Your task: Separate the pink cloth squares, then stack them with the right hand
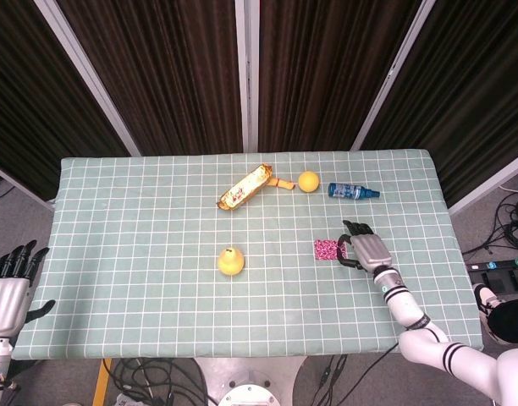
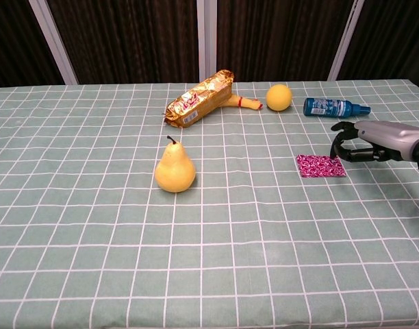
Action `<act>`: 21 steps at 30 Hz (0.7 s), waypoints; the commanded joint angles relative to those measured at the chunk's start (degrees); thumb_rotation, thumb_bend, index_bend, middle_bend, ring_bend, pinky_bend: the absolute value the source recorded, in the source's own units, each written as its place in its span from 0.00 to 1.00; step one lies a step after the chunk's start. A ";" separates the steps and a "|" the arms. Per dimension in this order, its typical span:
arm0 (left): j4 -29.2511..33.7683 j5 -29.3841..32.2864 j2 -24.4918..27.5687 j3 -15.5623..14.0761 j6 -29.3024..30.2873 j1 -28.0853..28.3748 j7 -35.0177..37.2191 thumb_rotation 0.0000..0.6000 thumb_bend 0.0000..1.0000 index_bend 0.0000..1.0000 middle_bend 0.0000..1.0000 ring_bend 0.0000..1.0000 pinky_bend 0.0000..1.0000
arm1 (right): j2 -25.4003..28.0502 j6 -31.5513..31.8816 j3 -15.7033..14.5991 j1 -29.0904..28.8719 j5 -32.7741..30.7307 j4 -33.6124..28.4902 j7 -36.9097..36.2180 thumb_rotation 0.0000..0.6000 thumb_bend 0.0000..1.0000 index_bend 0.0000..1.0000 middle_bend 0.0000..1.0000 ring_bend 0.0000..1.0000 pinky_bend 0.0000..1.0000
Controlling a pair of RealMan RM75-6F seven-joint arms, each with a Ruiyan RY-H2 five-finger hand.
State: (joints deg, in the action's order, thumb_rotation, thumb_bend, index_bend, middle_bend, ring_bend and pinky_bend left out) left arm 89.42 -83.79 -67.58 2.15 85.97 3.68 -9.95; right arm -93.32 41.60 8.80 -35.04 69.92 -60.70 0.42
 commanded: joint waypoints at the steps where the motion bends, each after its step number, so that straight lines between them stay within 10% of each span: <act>1: 0.00 0.08 0.02 0.06 -0.12 0.06 0.05 1.00 0.00 0.18 0.16 0.11 0.16 | -1.07 -0.49 -0.47 -0.57 0.75 1.62 -1.05 0.21 0.50 0.36 0.00 0.00 0.00; 21: -0.52 0.00 0.00 -0.18 -0.09 -0.28 1.40 1.00 0.00 0.18 0.16 0.11 0.16 | -4.78 -0.36 -2.17 -3.76 5.18 -0.27 -2.26 0.22 0.50 0.36 0.00 0.00 0.00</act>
State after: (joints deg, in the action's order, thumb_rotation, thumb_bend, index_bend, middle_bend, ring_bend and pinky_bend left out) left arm 88.92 -83.77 -67.58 1.98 85.86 3.42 -8.56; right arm -97.99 41.09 6.66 -38.60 74.87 -60.65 -1.93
